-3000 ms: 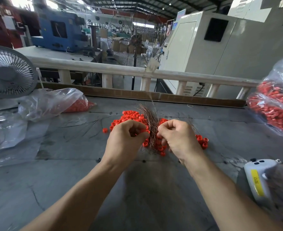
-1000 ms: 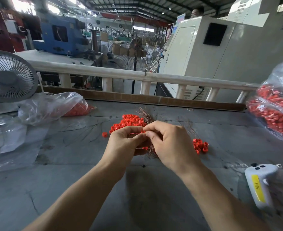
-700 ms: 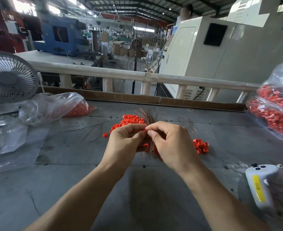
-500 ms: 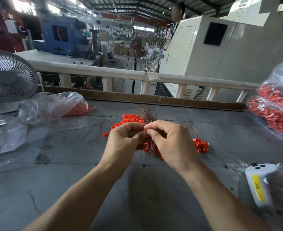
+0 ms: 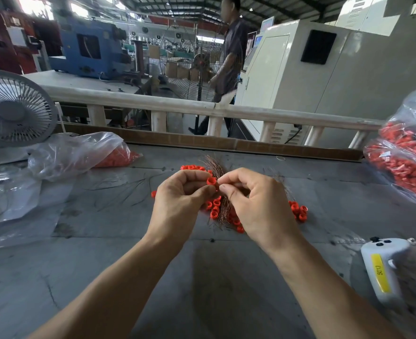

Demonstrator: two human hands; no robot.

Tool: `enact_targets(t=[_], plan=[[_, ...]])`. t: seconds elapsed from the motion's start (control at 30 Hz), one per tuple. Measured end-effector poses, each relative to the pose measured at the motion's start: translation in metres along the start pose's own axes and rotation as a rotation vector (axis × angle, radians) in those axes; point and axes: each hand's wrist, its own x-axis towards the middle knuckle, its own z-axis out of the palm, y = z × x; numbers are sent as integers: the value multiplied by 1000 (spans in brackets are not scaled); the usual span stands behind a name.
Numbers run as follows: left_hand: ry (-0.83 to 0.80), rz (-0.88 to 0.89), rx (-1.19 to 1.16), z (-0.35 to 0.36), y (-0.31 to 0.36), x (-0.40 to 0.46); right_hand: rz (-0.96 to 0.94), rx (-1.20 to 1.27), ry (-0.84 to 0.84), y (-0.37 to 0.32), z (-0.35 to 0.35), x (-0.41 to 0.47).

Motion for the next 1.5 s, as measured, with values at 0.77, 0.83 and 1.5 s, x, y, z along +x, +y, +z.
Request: enact_targets(t=[0.77,0.83,1.5], plan=[[-3,15,34,0,4,-3,16,-39,2,3,-2,0],[-6,-2,15,0,4,-3,18,-34,0,4,-2,0],[-87,-61,-28,-7,3,2,59,119,-107,12,-3,0]])
